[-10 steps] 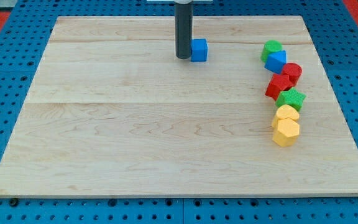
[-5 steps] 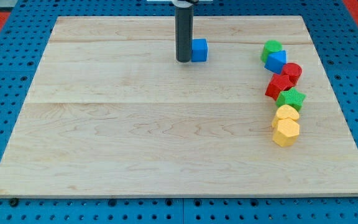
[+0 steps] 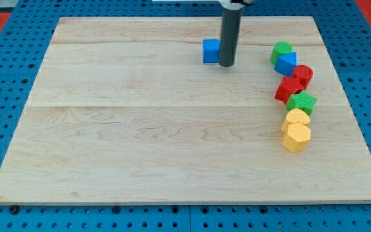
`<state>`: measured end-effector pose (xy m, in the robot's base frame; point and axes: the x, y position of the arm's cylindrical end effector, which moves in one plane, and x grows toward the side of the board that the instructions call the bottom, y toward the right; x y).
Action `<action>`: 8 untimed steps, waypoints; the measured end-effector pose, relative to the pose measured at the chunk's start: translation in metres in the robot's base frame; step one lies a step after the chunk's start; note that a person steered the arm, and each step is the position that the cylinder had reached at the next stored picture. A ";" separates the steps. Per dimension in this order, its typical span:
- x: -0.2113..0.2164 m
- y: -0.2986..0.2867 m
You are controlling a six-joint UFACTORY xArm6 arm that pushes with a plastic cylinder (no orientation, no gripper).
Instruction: Move blue cube right and up a bit
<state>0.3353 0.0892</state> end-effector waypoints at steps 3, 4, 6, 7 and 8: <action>-0.008 -0.001; 0.013 -0.027; 0.008 -0.055; -0.007 -0.055; -0.034 -0.055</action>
